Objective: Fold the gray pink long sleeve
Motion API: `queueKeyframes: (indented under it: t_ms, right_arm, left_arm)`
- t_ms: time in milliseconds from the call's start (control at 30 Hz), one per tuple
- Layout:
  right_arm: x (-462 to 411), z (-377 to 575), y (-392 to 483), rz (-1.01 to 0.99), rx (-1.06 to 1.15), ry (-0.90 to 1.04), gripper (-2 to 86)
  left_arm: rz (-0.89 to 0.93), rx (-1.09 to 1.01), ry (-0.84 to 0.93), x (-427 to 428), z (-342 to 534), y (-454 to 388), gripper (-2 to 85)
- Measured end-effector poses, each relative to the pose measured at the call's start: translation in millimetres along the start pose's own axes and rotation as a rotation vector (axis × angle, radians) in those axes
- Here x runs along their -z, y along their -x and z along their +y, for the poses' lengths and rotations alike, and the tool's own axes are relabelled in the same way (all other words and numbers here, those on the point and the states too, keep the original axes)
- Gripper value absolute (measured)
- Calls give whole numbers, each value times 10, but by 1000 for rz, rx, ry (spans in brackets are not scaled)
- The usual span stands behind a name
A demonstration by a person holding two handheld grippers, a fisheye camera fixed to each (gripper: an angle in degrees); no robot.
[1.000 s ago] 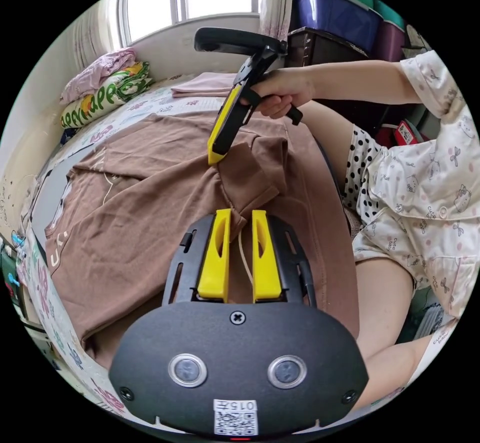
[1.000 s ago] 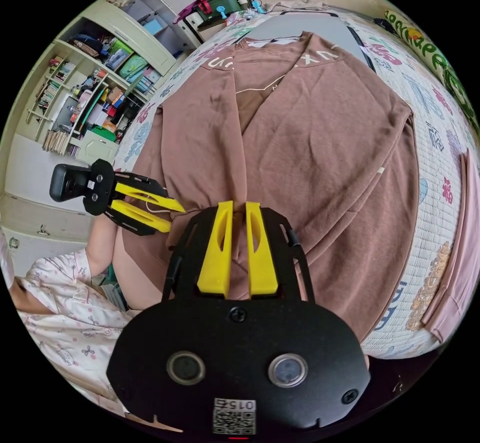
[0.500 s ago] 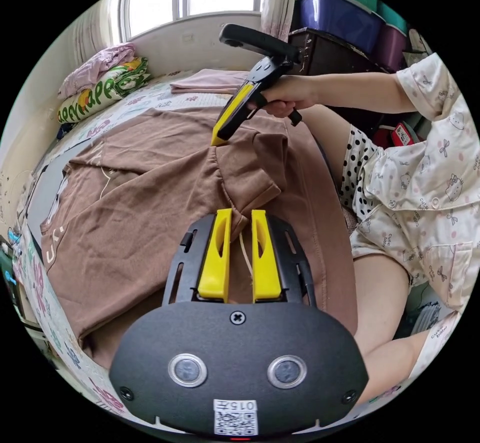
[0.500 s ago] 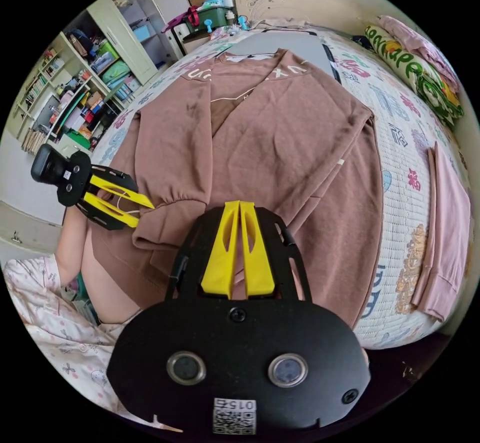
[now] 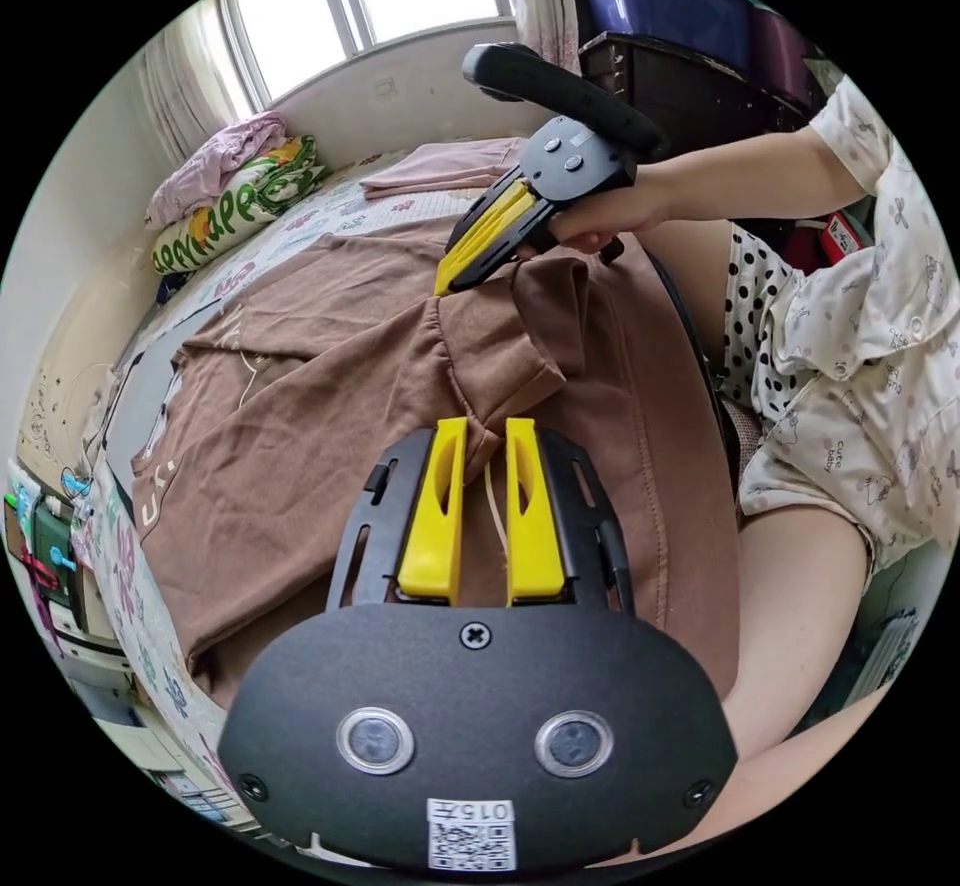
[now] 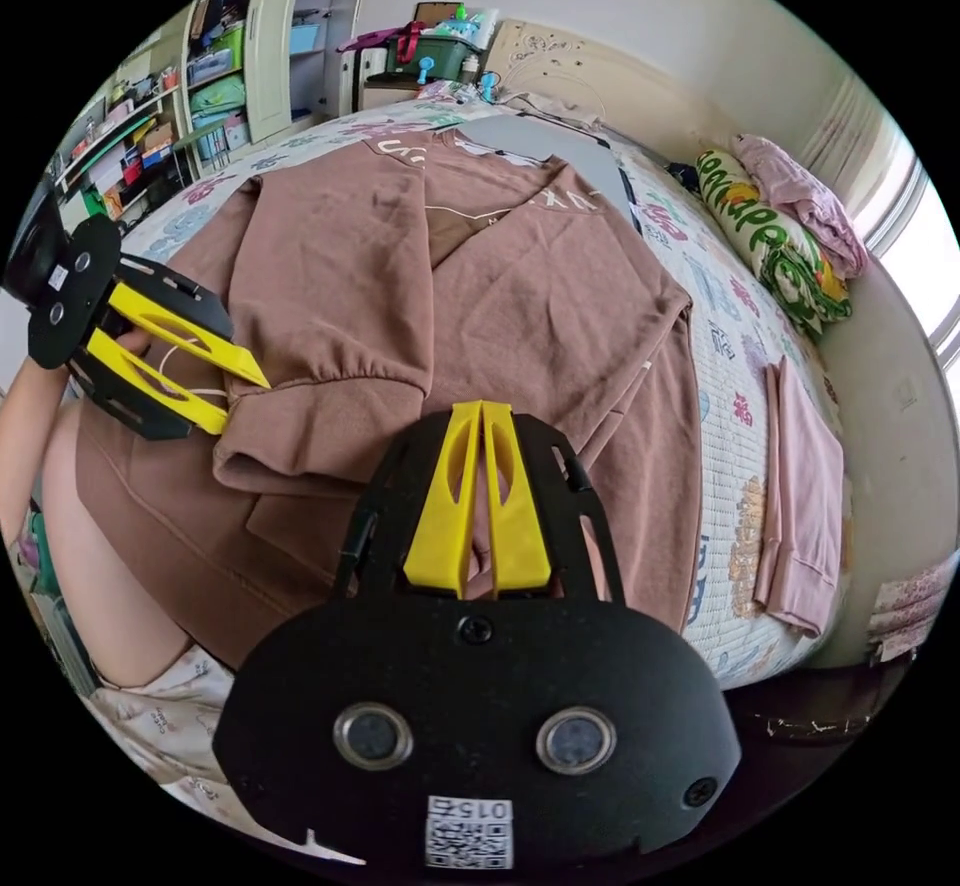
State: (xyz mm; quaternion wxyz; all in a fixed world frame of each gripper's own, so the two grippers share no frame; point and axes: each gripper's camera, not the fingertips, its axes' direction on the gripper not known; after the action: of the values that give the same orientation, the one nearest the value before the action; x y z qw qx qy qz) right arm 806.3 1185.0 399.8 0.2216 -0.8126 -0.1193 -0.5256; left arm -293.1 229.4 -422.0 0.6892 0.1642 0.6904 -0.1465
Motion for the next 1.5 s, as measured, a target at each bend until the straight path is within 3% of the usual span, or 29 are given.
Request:
queueKeyframes:
  t_ms: [100,267,400,633,800,867,1000,1200,1300,1367,1500]
  right_arm:
    - [103,-84,-5,-57,-21,-4,-1]
    - [209,-270,-608,-427,-186,52,15]
    - [393,-414,-1119,-421,-235,14,48]
    - [510,-1689,-1800,-380,-216,-130,88]
    - [138,-2971,-1598,-357,-165,-141,103]
    - [-80,-3550,-1433,-295,-163,-143,102]
    - [-413,-4244,-1254,-322,-200,-139,107]
    - [-902,-4899,-720,-310,-212,-89,144]
    - [-1008,-5065,-571,-361,-235,-27,119]
    - [-970,-5143,-406,-375,-196,16,32]
    - [-632,-5086,21,-229,-52,-24,2]
  left_arm:
    - [0,9,2,28,174,-15,69]
    - [142,94,66,140,537,206,68]
    - [257,152,28,518,1011,677,70]
    - [-97,617,-167,1249,2246,2542,92]
    - [-155,997,-270,1038,3007,3817,101]
    - [-230,1077,-186,769,3258,4203,102]
    - [-325,1097,-98,479,3510,4459,108]
    - [-220,1141,-152,6,3842,4730,133]
    - [-179,1164,-125,-180,3981,4843,103]
    - [-174,1142,-95,-241,3987,4843,41]
    - [-271,1014,-23,-192,3715,4655,5]
